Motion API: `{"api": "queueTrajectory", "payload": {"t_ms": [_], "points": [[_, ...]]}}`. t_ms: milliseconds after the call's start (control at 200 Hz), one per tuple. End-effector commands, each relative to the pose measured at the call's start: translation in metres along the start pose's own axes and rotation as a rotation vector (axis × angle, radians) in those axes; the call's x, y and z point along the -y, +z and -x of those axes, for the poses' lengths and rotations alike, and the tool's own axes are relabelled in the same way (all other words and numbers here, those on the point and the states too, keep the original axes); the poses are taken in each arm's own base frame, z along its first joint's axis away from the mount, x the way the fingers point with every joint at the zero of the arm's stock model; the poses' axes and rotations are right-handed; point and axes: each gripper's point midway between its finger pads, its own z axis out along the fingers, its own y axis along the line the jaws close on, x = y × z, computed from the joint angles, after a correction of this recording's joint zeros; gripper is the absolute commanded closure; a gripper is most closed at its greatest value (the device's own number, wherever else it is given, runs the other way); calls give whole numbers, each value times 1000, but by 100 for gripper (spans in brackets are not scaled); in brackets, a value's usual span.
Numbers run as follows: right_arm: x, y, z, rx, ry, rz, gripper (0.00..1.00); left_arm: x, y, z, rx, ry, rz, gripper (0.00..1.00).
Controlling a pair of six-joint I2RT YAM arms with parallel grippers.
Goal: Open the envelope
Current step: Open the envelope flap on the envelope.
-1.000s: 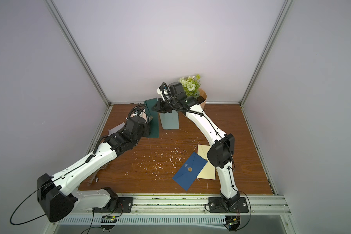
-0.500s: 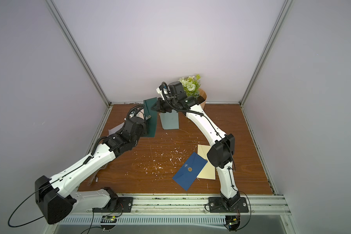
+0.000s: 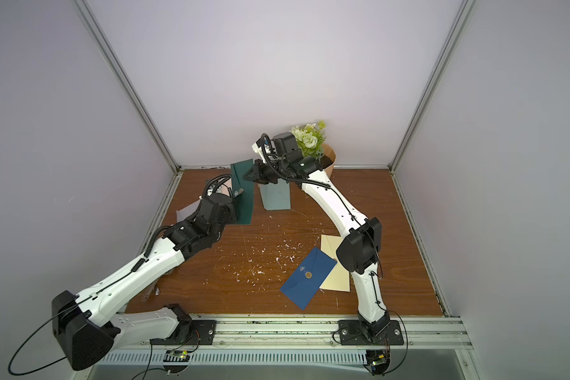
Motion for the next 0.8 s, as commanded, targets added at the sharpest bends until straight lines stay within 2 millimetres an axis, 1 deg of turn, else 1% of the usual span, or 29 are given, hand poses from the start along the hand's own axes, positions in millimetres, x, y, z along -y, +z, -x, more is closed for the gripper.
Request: {"api": "queueTrajectory", "payload": {"t_ms": [0, 170, 300, 395, 475, 545, 580, 615, 711, 741, 796], "points": [[-52, -34, 6, 22, -38, 115, 100, -20, -1, 2, 14, -22, 68, 35], [-55, -33, 5, 19, -22, 146, 100, -3, 5, 0, -14, 46, 3, 37], [-60, -33, 6, 24, -19, 172, 100, 6, 11, -1, -35, 92, -12, 43], [-61, -34, 7, 25, -20, 176, 100, 10, 14, -2, -47, 110, -19, 45], [-61, -34, 6, 23, -20, 176, 100, 13, 15, -1, -44, 116, -31, 52], [-61, -33, 5, 21, -20, 178, 100, 13, 15, 1, -38, 122, -33, 61], [-62, -34, 5, 21, -23, 183, 100, 15, 15, 1, -39, 129, -37, 63], [-61, -33, 5, 19, -20, 182, 100, 15, 15, 2, -37, 134, -38, 62], [-62, -33, 5, 17, -21, 189, 100, 12, 14, 6, -26, 137, -19, 42], [-62, -33, 5, 17, -19, 190, 100, 12, 14, 8, -22, 137, -12, 40], [-63, -33, 6, 17, -23, 195, 100, 10, 13, 11, -12, 134, -1, 40]]}}
